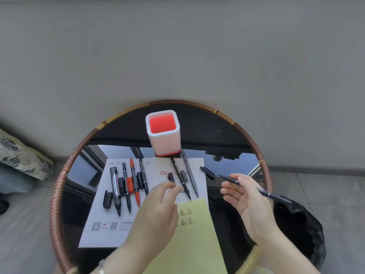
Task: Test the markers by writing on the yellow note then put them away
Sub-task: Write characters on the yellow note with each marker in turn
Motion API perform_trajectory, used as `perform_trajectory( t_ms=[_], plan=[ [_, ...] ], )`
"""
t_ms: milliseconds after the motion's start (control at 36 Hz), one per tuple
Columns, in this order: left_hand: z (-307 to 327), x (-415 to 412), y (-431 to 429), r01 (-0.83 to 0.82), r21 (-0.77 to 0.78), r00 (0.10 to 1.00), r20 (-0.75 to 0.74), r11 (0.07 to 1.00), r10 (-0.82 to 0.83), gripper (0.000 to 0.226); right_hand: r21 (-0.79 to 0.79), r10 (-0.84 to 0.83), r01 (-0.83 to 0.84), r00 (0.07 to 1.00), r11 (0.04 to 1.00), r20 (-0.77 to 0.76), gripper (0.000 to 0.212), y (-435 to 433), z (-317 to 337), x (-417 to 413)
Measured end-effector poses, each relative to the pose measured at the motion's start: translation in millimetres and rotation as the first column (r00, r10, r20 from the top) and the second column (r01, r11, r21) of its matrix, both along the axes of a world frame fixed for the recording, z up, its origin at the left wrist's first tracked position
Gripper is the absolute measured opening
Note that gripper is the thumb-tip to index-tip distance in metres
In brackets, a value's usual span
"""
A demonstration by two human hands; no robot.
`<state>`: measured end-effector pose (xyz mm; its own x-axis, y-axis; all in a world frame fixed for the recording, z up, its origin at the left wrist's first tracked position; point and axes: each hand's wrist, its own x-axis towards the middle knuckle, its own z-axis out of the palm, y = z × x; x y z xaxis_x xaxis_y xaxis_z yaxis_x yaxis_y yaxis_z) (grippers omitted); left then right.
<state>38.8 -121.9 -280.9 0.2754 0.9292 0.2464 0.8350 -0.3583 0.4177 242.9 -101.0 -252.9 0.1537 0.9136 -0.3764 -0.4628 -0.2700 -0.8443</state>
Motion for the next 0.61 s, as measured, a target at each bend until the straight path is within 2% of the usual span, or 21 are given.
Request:
perform_trajectory(
  t_ms=[139,361,611],
  plan=[
    [-35.5,-30.3,-48.7,0.005,0.022,0.999,-0.036,1.0,-0.004,0.031,-0.006,0.038,-0.037,0.992,0.999,0.12,0.022,-14.8,-9.4,-20.4],
    [-52.9,-42.9,-79.5,-0.064,0.051,0.994,-0.086,0.997,0.068,0.031,0.049,0.09,-0.114,0.932,0.992,0.351,0.016,-40.8,-20.1,-56.8],
    [-55.0,-53.6,-89.4,-0.091,-0.031,0.993,-0.073,0.995,0.088,0.037,0.082,0.16,-0.212,0.895,0.974,0.417,0.016,-60.0,-33.4,-112.3]
  ],
)
